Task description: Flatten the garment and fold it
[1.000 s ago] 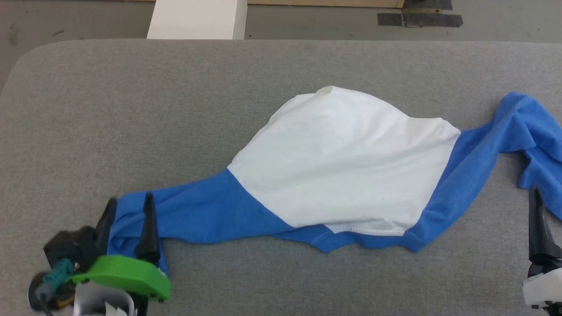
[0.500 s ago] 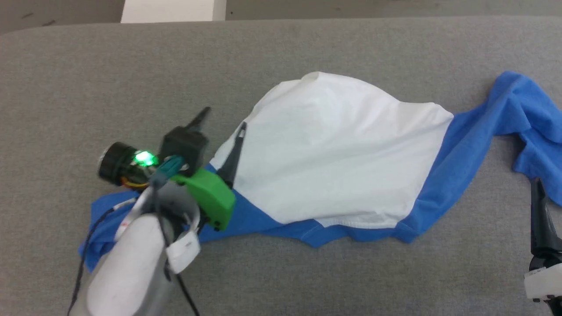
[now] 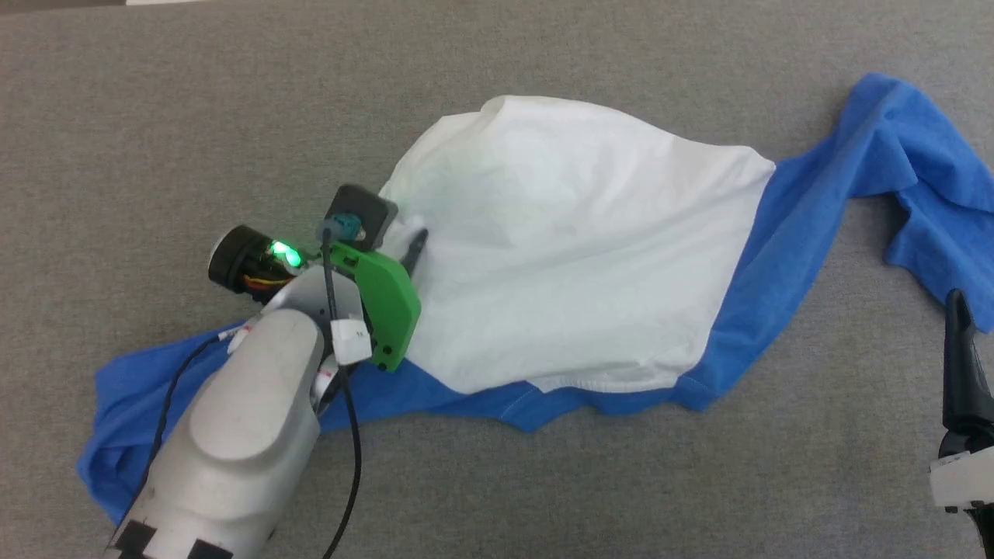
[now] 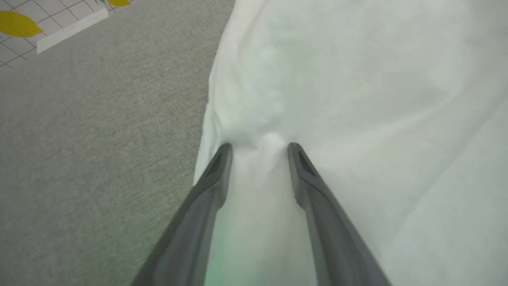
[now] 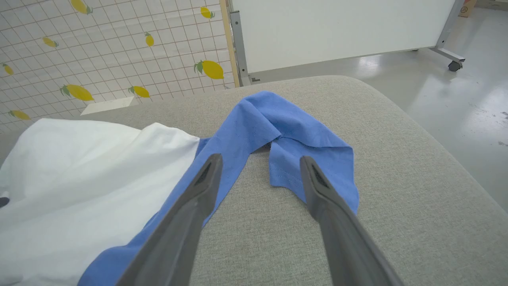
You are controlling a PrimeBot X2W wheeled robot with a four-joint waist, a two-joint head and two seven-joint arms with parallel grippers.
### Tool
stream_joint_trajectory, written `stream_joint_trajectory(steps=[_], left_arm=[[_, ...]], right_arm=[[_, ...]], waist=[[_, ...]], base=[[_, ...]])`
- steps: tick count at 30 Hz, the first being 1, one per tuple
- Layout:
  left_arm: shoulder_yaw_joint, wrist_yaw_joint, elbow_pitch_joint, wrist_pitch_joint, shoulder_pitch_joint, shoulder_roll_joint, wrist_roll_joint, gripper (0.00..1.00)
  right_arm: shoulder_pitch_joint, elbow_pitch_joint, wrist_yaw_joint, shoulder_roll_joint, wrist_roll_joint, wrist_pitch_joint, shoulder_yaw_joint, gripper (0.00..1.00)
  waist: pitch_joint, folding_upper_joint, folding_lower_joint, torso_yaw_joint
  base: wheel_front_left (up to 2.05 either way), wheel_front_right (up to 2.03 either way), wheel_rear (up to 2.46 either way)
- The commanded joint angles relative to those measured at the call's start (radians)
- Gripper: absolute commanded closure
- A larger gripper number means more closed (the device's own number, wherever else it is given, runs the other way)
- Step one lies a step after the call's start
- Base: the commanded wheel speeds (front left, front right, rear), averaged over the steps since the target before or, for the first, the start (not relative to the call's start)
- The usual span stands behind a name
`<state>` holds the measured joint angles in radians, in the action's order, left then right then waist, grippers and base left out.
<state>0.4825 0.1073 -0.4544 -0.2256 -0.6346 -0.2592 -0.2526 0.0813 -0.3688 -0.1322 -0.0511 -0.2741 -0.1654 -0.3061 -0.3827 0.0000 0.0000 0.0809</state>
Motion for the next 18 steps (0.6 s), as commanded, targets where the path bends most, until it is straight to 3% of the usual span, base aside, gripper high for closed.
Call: stream_joint_trajectory(steps=[1,9,15,16,17,18], left_arm=[[0.003,0.008,-0.012,0.009,-0.022,-0.002,-0.018,1.0],[-0.038,0.017,0.047,0.005,-0.201,-0.042,-0.06,1.0],[-0.069,-0.02,-0.003,0.033,-0.309,-0.072,-0.036,1.0],[-0.072,-0.018,-0.012,0.039,-0.31,-0.066,-0.046,0.96],[-0.074,-0.016,-0.018,0.054,-0.31,-0.057,-0.055,0.83],[-0.072,-0.014,-0.02,0.064,-0.309,-0.053,-0.059,0.82]], right_arm=[[-0.018,-0.002,0.002,0.001,-0.003,0.01,-0.003,0.0],[-0.034,-0.002,0.002,0.001,-0.013,0.022,0.002,0.0],[-0.07,0.01,0.002,0.001,-0.02,0.036,0.027,0.0],[-0.074,0.013,0.002,0.001,-0.023,0.039,0.03,0.0],[-0.076,0.018,0.002,0.001,-0.025,0.044,0.03,0.0],[-0.076,0.023,0.002,0.001,-0.025,0.047,0.028,0.0]], waist=[[-0.014,0.0,0.0,0.008],[-0.069,0.0,0.0,0.011],[-0.14,0.0,0.0,0.038],[-0.145,0.0,0.0,0.042],[-0.149,0.0,0.0,0.044],[-0.151,0.0,0.0,0.044]], base=[[0.0,0.0,0.0],[0.0,0.0,0.0],[0.0,0.0,0.0],[0.0,0.0,0.0],[0.0,0.0,0.0],[0.0,0.0,0.0]])
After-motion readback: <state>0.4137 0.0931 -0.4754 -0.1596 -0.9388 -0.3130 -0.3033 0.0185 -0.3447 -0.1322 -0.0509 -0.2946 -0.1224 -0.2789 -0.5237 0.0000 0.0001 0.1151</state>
